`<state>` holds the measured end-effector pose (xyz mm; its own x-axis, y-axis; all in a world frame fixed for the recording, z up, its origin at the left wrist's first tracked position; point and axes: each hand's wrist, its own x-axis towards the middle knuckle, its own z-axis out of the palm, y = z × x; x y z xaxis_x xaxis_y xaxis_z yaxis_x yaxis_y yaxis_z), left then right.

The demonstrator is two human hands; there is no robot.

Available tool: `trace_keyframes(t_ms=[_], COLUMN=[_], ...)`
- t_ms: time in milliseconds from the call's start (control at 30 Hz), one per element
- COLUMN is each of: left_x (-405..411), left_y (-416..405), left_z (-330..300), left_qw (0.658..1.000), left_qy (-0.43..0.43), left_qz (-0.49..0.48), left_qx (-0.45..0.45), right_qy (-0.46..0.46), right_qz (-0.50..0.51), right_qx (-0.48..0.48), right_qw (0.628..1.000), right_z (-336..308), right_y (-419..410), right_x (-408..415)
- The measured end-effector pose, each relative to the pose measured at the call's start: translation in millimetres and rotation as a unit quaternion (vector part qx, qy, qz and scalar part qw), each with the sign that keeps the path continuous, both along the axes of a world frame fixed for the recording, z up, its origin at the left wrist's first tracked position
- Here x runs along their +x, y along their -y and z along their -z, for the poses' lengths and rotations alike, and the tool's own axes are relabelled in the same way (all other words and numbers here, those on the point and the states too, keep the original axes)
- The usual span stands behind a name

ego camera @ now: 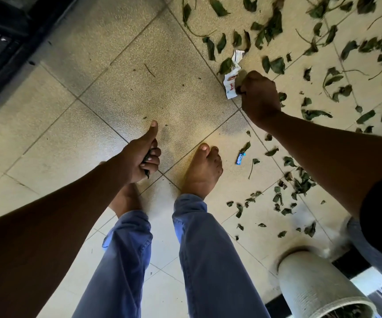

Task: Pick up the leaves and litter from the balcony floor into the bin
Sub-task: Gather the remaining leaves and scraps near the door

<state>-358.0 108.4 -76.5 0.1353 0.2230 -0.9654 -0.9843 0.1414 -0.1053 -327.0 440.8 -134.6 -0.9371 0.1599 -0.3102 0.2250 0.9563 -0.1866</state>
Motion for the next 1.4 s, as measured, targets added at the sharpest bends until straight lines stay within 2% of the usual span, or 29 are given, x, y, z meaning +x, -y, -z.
trace_keyframes(t_ms=[133,200,267,367,433,567,733,800,833,900,1000,1067,1133,1233,1400], left_x=[-2.9,-4.8,-5.7,-5.9,-5.8,-4.1,-2.1,-1.1,-0.2,-0.3,-2.5,-1.8,-1.0,2.4,5.5], left_y=[-2.4,-7.7,-16.9,-33.7,-43.6,-49.9,-40.4,-35.2,-32.2,-29.2,-29.7,-26.9,-23.4,-16.3,-11.7], left_z=[-4.6,-7.8,-11.0,-16.4,-19.3,-23.6,-29.2,-27.1,-25.8,-30.0,-38.3,-37.4,-36.5,-38.5,-47.0], left_qw=[1.0,1.0,0.999,0.999,0.999,0.993,0.987,0.985,0.985,0.988,0.993,0.995,0.994,0.992,0.992], left_qy=[-0.006,-0.012,-0.024,-0.035,-0.035,-0.019,-0.025,-0.014,-0.007,0.003,0.009,0.013,0.03,0.056,0.037], left_qz=[0.007,0.019,0.035,0.024,-0.016,-0.109,-0.144,-0.161,-0.162,-0.146,-0.112,-0.096,-0.101,-0.075,-0.015], left_qx=[0.008,0.014,0.014,0.005,0.011,0.033,0.067,0.065,0.061,0.056,0.049,0.015,-0.023,-0.089,-0.116], right_qy=[0.032,0.019,0.007,-0.02,-0.026,-0.023,0.007,0.003,-0.003,-0.031,-0.098,-0.116,-0.111,-0.094,-0.003], right_qz=[0.15,0.186,0.177,0.179,0.183,0.251,0.37,0.378,0.373,0.321,0.167,0.074,-0.007,-0.113,-0.199], right_qx=[0.01,-0.054,-0.134,-0.299,-0.357,-0.387,-0.414,-0.414,-0.403,-0.357,-0.258,-0.208,-0.178,-0.083,-0.091], right_qw=[0.988,0.981,0.975,0.937,0.916,0.887,0.832,0.828,0.836,0.877,0.947,0.968,0.978,0.986,0.976], right_z=[-11.4,-27.7,-50.5,-92.7,-114.7,-123.8,-118.1,-116.6,-116.5,-116.5,-117.9,-116.5,-116.4,-124.8,-140.6], right_y=[8.2,27.6,55.0,108.5,144.6,187.3,203.2,210.3,213.2,216.7,215.5,211.2,208.0,209.2,210.6], right_x=[14.1,17.5,17.1,15.1,15.4,19.9,17.3,15.7,16.3,20.5,28.6,32.8,38.4,45.7,52.0])
